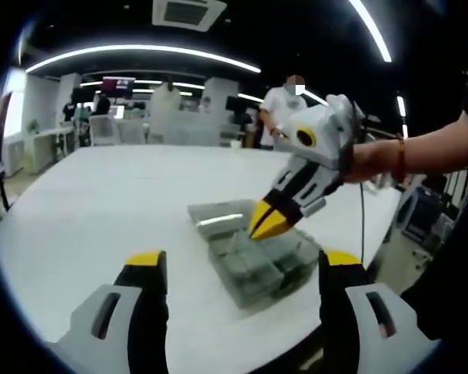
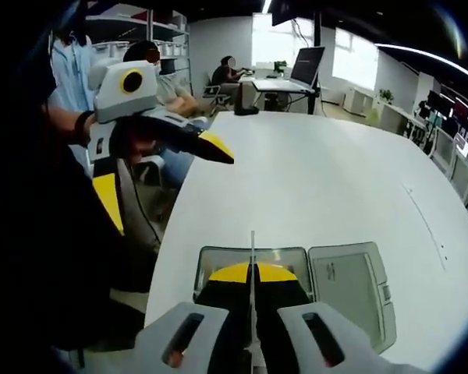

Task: Insert the divider into the dual guide fixture by aligning both edges with the guide slots and pushing it downward to the bottom, including one-sided entry, uneven engagement, binding, and posture correction.

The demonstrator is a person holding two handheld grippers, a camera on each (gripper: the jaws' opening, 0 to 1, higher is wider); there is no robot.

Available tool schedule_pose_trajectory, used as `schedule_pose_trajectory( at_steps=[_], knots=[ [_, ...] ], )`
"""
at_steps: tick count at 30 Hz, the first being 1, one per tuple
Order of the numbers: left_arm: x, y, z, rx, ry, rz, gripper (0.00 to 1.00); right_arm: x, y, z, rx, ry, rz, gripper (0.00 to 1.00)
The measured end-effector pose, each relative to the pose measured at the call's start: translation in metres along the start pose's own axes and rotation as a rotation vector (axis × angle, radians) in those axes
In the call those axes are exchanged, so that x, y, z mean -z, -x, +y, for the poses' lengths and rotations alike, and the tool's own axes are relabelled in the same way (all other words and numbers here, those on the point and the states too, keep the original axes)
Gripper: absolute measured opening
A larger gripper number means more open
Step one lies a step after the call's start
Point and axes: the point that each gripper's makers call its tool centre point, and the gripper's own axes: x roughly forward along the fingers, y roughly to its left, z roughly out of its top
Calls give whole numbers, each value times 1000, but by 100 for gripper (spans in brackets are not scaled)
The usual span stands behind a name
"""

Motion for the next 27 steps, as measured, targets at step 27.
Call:
schedule_pose_trajectory(
  at_steps=[27],
  knots=[
    [1,7,1,-21,3,-5,78,14,-16,-1,-6,-35,83,0]
  ],
)
